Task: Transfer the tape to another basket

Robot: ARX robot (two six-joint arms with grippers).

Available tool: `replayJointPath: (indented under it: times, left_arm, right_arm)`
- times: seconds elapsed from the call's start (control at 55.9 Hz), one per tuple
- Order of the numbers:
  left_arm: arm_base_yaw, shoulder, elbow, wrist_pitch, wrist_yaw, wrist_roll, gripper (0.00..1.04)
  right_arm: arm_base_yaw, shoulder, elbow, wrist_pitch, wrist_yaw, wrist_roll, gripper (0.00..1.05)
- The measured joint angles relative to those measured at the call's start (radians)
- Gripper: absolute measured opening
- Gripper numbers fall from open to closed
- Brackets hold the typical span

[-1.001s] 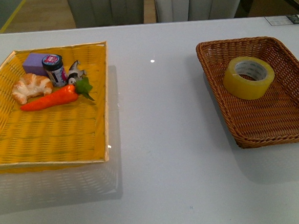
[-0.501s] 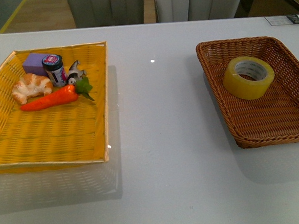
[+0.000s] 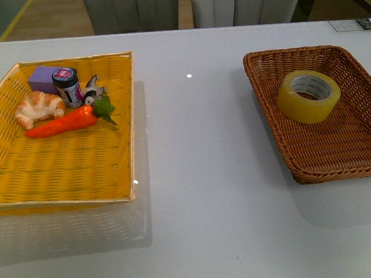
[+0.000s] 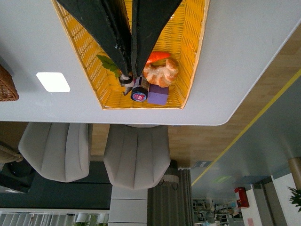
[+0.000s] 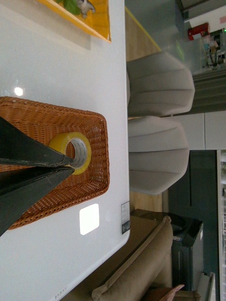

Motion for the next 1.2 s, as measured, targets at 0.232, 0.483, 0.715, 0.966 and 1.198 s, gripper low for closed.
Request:
replayJointPath:
  times: [0.232,0.483,0.715,0.966,1.198]
  left_arm:
    - [0.0,0.0,0.0,0.0,0.0,0.0,0.02]
    - [0.0,0.0,0.0,0.0,0.0,0.0,0.02]
    - [0.0,0.0,0.0,0.0,0.0,0.0,0.02]
    - [0.0,0.0,0.0,0.0,0.0,0.0,0.46]
    - [0.0,0.0,0.0,0.0,0.0,0.0,0.86]
  right_arm:
    - [0.0,-0.074,0.0,-0.075,0.0,0.0,0.02]
    - [0.001,-0.271,0.0,-0.28,0.0,0.0,0.02]
    - [0.002,-0.278,0.0,-0.285,0.0,-0.001,0.02]
    - [0.002,-0.279,0.0,-0.285,0.0,-0.002,0.52]
    - [0.002,-0.279,0.0,-0.285,0.0,-0.002,0.92]
